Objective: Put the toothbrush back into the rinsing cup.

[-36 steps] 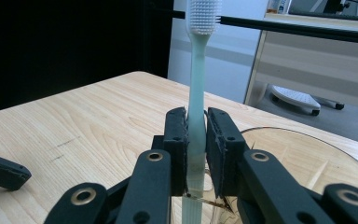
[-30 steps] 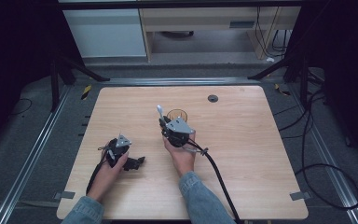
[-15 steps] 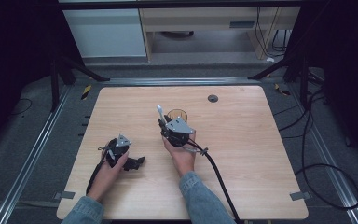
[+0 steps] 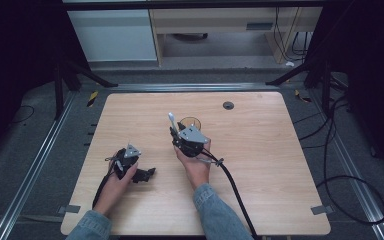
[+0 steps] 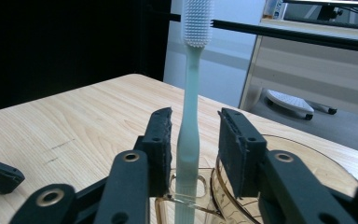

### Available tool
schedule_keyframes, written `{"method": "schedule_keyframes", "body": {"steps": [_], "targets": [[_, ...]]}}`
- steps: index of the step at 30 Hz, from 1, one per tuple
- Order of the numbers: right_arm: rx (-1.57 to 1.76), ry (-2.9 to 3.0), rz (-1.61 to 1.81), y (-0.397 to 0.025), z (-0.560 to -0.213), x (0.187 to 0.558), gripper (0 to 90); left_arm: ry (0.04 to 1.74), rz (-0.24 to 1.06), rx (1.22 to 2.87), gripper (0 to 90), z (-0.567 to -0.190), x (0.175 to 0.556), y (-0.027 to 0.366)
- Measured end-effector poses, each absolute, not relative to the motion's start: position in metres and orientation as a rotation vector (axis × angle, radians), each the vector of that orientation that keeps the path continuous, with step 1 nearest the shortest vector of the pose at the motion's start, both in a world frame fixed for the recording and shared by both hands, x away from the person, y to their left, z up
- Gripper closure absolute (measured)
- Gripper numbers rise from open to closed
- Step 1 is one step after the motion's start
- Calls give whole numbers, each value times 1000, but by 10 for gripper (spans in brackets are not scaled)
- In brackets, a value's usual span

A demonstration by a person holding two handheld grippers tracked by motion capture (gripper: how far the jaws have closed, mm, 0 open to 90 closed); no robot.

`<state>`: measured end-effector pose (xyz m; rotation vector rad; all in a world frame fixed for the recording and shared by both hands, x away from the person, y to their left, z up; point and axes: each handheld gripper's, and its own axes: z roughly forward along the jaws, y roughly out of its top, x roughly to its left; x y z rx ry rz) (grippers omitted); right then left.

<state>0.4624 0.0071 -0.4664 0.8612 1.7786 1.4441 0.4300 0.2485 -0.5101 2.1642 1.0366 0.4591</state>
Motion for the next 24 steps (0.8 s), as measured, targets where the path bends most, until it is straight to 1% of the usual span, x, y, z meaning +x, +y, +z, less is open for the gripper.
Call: {"method": "schedule_keyframes", "body": {"steps": [4,8,18,24], "targets": [[853,1775,1445,7,-464,461,626,1037,460,2163,0,-510,430,248],[859,1778,1439,6,-462,461,592,1038,460,2163,0,-510,430,248],[851,1783,1429,-2,-452,457,560,1038,460,2163,0,-510,430,248],[855,1793,1413,-10,-445,455,501,1038,460,2164,0,-510,430,248]]}}
